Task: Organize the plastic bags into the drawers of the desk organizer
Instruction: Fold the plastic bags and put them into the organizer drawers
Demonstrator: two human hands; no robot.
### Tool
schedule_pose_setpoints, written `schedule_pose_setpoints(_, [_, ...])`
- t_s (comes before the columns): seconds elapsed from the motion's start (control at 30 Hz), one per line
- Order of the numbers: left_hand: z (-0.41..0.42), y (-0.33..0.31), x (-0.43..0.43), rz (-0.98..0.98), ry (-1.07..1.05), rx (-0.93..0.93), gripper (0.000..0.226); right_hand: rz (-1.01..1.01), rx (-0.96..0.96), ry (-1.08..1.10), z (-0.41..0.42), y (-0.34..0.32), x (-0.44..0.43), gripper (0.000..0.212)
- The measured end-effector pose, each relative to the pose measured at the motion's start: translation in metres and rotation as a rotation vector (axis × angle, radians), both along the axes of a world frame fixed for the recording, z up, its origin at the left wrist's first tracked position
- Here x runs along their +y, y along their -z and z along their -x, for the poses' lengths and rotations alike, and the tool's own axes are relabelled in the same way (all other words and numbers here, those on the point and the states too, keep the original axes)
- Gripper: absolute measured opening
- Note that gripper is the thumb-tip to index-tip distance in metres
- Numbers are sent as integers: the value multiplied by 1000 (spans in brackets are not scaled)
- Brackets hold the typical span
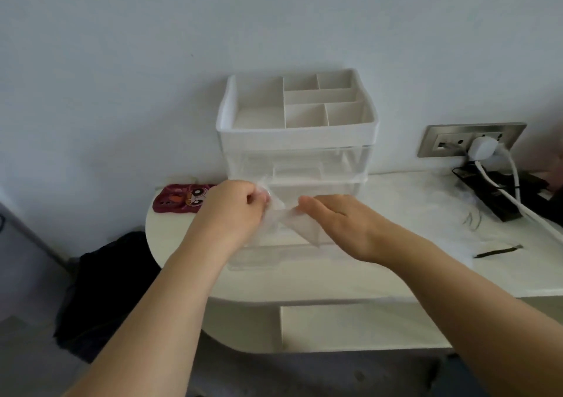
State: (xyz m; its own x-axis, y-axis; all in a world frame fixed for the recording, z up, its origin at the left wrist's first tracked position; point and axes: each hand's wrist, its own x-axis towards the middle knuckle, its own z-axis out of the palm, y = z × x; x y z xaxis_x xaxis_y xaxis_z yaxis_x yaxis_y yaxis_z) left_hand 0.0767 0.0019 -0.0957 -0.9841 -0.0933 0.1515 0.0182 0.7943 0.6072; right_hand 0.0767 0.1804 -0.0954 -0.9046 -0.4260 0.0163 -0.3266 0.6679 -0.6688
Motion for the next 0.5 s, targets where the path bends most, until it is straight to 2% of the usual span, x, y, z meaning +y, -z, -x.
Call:
schedule_pose_setpoints(0.13, [6,5,2,375,-25,76,24,-225,-126,-7,10,-2,1,66])
schedule_pose_setpoints(0.2, [10,7,1,435,-55,136,18,-307,-150,-4,15,-4,1,64])
schedule_pose_setpoints(0.3, [15,9,-1,349,-46,175,12,-225,-101,-23,22,-15,-1,55])
schedule_pose_setpoints(0.4, [17,11,-4,145,10,200,5,39,-247,-132,31,-27,0,57])
schedule_pose_setpoints(0.43, [17,11,-5,113,22,207,4,47,-307,-160,32,-30,1,58])
schedule_pose_setpoints(0.5, [17,13,-7,158,29,224,6,-115,-308,-180,34,-29,-1,55])
